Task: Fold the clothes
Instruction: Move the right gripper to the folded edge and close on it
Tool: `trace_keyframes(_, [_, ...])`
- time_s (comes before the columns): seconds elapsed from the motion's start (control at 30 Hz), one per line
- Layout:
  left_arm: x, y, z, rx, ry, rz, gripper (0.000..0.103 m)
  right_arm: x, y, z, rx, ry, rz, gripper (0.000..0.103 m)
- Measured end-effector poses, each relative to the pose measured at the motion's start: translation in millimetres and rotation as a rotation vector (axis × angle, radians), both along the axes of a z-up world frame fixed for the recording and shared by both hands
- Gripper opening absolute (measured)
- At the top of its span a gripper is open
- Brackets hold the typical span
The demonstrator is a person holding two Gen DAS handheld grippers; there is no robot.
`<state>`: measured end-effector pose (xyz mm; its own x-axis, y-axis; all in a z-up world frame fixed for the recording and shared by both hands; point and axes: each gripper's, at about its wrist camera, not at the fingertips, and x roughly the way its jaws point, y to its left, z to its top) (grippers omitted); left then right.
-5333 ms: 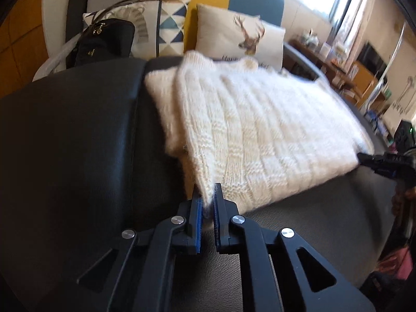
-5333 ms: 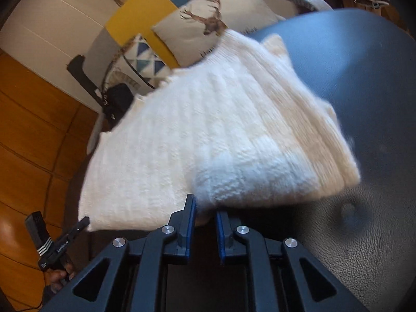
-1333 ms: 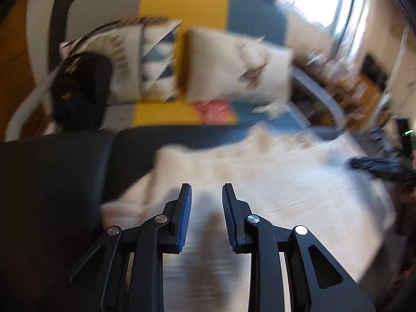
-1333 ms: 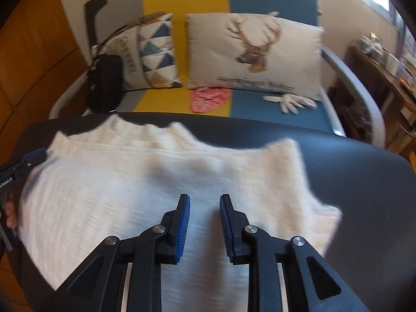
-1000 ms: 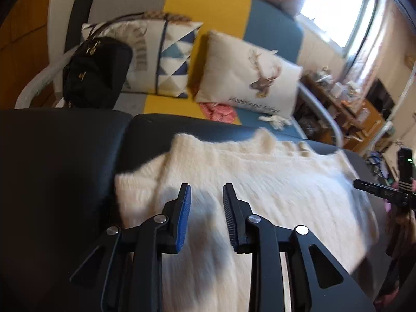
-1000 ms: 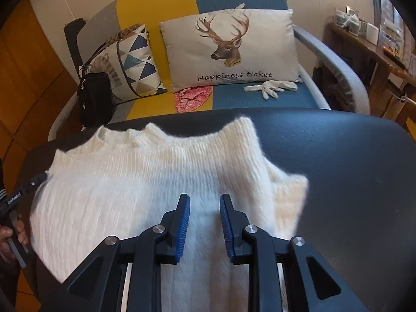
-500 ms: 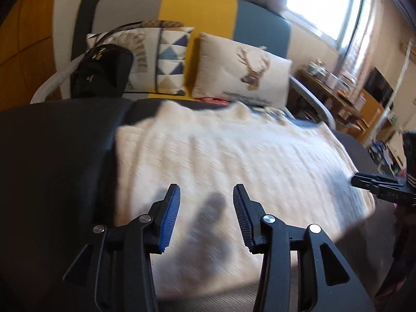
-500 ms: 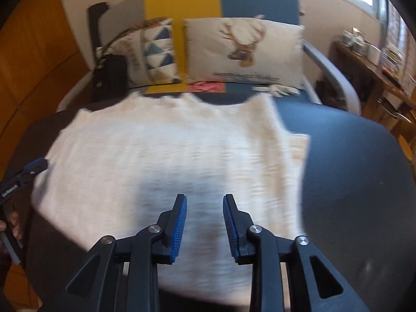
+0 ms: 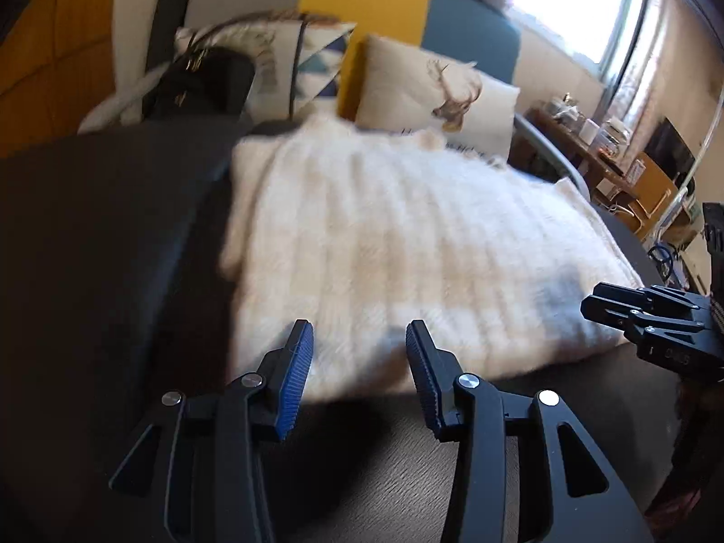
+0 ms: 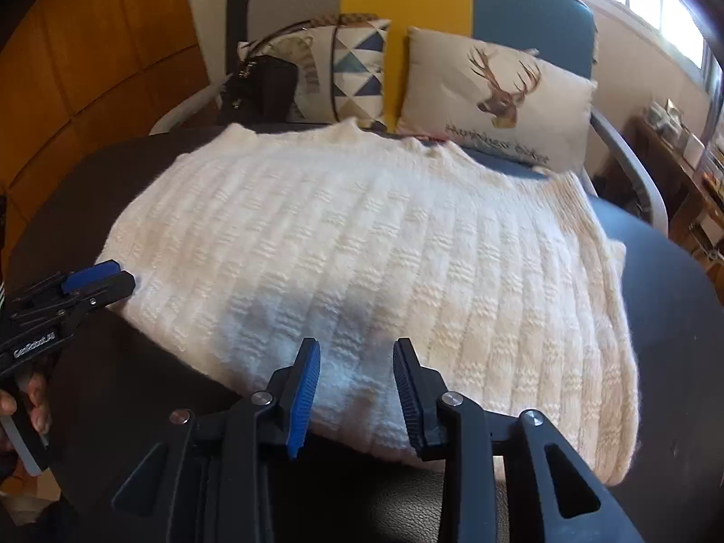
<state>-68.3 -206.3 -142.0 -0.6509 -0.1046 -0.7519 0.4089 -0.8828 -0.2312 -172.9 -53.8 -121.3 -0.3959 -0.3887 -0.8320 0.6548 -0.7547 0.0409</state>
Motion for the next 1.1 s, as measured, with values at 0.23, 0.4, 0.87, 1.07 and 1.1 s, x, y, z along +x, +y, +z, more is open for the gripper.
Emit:
trace_keyframes(0.23, [24,-17,25,0.118,0.140,-0.016,0.046,-7,2,-1,-0.014,-0.045,-0.020,0.038])
trace_keyframes(0.4, [19,-27,30,0.096,0.128,-0.039,0.047,-13,12,-3,-0.005,-0.065,-0.049,0.039])
trace_keyframes(0.87, [26,-49,2,0.177,0.057,-0.106,0.047,-44,112,-10,-0.399,-0.397,-0.177,0.040])
trace_keyframes(1.07, [11,-38,-9,0.128,0.002,-0.187,0.027,-50,170,-25,-0.505,-0.508,-0.296,0.040])
trace_keyframes(1.1, [11,-38,-8,0.121,0.002,-0.195,0.022,-49,173,-24,-0.502,-0.507,-0.297,0.040])
